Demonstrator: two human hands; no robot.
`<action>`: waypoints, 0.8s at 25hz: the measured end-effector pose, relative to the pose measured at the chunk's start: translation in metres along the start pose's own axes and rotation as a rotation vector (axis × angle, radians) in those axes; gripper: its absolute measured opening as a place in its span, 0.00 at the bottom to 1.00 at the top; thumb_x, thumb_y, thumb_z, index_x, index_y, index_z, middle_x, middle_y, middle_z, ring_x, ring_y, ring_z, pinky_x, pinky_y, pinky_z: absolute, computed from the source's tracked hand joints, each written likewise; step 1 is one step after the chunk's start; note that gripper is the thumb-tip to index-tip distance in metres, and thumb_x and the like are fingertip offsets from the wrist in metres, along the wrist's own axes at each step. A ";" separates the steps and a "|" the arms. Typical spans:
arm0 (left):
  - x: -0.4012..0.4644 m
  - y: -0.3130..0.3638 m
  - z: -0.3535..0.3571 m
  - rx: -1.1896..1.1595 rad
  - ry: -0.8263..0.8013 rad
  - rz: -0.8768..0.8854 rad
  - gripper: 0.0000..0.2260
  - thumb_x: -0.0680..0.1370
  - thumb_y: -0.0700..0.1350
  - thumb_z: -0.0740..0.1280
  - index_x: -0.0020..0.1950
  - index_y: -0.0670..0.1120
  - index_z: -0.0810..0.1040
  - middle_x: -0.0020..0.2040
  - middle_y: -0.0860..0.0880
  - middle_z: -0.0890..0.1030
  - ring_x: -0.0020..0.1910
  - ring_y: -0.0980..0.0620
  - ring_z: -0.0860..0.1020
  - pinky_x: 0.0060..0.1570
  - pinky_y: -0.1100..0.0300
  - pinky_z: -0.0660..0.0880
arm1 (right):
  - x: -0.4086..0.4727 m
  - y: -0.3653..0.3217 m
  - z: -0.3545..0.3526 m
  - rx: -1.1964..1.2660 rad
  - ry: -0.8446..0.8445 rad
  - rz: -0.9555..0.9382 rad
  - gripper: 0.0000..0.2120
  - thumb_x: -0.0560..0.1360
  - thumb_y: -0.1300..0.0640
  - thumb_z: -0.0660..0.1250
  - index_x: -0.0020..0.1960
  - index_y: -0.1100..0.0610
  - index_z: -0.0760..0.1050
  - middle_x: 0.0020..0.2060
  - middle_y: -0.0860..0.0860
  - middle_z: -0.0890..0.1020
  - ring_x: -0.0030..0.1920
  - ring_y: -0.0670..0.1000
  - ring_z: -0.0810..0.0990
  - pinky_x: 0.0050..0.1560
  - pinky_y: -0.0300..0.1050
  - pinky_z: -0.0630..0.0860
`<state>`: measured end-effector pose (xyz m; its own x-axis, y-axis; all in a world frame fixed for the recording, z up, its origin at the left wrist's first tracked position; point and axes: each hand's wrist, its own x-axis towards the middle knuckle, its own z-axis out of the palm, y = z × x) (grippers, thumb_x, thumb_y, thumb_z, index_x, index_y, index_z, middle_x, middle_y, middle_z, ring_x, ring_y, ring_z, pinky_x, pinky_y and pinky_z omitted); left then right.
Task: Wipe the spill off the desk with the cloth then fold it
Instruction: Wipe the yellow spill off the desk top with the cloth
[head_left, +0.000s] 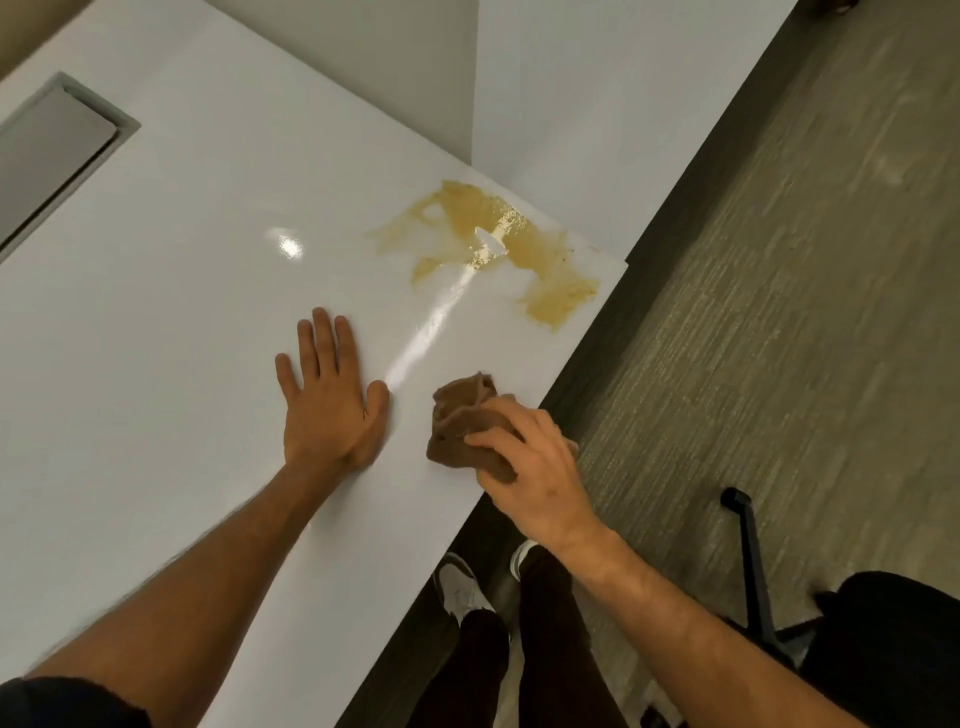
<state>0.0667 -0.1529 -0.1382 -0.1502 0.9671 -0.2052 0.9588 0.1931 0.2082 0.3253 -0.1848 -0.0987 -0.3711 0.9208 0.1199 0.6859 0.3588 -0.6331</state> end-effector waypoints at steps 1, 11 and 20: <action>0.000 0.000 0.001 0.002 0.005 0.002 0.36 0.82 0.57 0.49 0.85 0.45 0.37 0.86 0.43 0.38 0.85 0.42 0.39 0.81 0.35 0.43 | 0.012 -0.001 -0.008 0.098 0.092 0.111 0.16 0.70 0.57 0.76 0.56 0.50 0.80 0.65 0.50 0.78 0.57 0.55 0.77 0.49 0.54 0.81; 0.000 0.000 0.003 -0.005 -0.003 -0.003 0.37 0.81 0.56 0.49 0.85 0.47 0.35 0.86 0.45 0.37 0.85 0.44 0.38 0.81 0.35 0.43 | 0.087 0.027 -0.016 -0.438 -0.075 0.485 0.40 0.78 0.34 0.63 0.82 0.51 0.55 0.80 0.62 0.56 0.79 0.67 0.55 0.76 0.65 0.60; -0.003 0.007 -0.005 0.004 -0.044 -0.028 0.37 0.81 0.57 0.46 0.85 0.45 0.36 0.86 0.43 0.37 0.85 0.42 0.39 0.82 0.36 0.43 | 0.149 0.036 0.001 -0.418 -0.016 0.511 0.41 0.74 0.38 0.66 0.82 0.51 0.56 0.81 0.62 0.56 0.80 0.68 0.53 0.78 0.65 0.58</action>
<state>0.0727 -0.1535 -0.1311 -0.1662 0.9532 -0.2526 0.9553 0.2192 0.1984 0.2938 -0.0348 -0.1044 0.0582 0.9897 -0.1307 0.9621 -0.0905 -0.2571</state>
